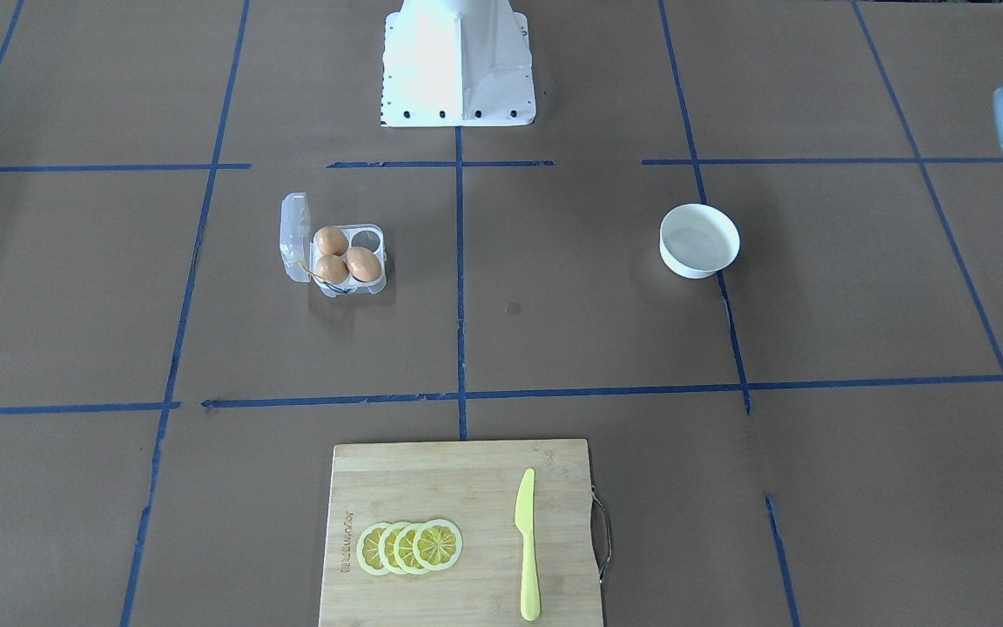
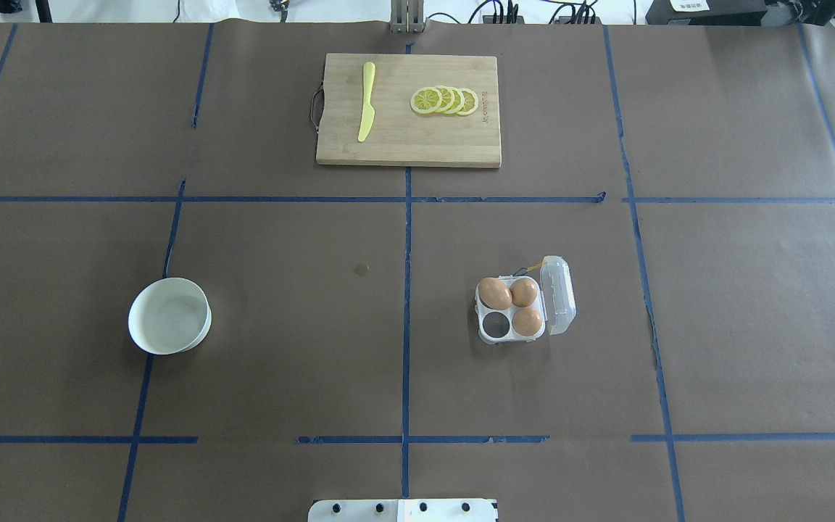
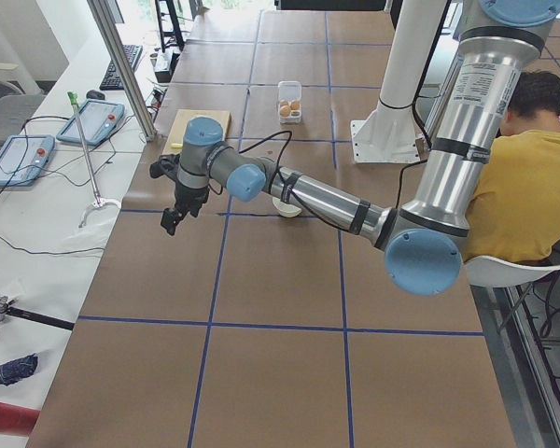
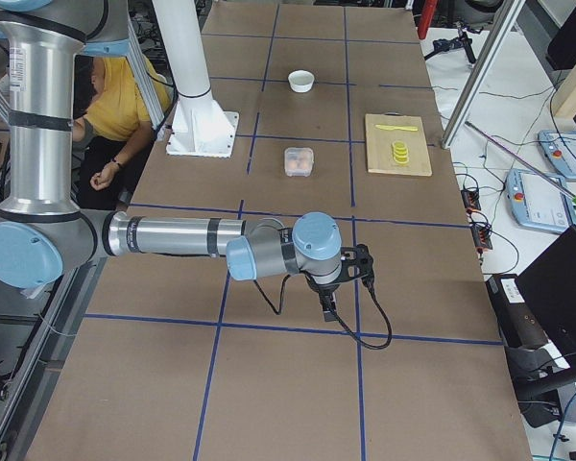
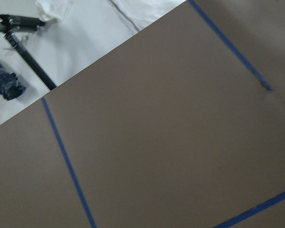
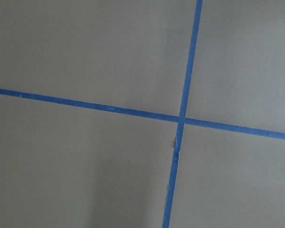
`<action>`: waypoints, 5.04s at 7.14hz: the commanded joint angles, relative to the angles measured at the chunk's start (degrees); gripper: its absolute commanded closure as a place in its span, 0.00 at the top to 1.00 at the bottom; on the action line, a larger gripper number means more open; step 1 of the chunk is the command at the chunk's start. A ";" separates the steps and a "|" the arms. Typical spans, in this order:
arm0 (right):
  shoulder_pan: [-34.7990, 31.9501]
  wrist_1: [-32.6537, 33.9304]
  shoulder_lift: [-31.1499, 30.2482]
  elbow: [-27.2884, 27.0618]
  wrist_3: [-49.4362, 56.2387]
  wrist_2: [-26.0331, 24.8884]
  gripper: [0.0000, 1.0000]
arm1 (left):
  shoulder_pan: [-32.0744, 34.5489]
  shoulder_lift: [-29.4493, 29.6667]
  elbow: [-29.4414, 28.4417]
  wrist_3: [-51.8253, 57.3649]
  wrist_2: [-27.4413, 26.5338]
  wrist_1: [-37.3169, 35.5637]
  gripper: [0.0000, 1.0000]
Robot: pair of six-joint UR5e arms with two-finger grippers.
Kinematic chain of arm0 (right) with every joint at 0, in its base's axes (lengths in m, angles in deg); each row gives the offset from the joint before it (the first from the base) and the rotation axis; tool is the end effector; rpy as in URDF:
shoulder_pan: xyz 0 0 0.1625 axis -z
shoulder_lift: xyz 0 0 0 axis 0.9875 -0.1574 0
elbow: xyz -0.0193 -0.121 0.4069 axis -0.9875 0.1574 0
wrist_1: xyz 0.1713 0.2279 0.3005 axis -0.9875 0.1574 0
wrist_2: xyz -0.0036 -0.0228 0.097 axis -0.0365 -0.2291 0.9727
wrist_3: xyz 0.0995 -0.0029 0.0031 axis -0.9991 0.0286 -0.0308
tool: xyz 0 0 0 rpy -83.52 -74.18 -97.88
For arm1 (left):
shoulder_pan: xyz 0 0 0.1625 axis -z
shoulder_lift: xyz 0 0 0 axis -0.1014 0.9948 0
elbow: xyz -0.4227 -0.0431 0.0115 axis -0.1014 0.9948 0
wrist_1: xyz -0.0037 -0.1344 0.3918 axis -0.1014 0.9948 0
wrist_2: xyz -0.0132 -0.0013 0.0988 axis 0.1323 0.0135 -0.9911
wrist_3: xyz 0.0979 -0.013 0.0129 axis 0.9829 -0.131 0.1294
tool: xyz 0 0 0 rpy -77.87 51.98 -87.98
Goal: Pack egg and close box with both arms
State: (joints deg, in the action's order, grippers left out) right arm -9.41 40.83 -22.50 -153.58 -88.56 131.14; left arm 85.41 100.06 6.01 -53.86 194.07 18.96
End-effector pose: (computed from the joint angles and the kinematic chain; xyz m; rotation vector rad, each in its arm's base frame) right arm 0.0613 -0.4617 0.6181 0.2192 -0.8480 -0.0796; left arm 0.0216 -0.6021 0.5197 0.4116 0.5210 0.2383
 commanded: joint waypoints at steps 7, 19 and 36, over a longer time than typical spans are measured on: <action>11.48 -4.52 -0.58 -7.66 -23.53 0.28 0.69 | 11.11 -8.19 -2.73 10.93 17.90 -11.92 1.00; 57.30 -36.81 17.34 -6.10 -86.90 -28.63 0.21 | 10.84 -7.22 -0.18 10.66 17.81 -11.83 1.00; 3.87 10.56 -5.77 -8.38 3.80 -7.80 1.00 | 10.67 -7.49 -1.85 10.75 17.28 -11.74 1.00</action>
State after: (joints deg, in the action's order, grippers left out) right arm -4.78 50.89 -28.05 -161.96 -85.42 123.13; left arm 96.17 92.29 4.45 -43.00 211.45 7.24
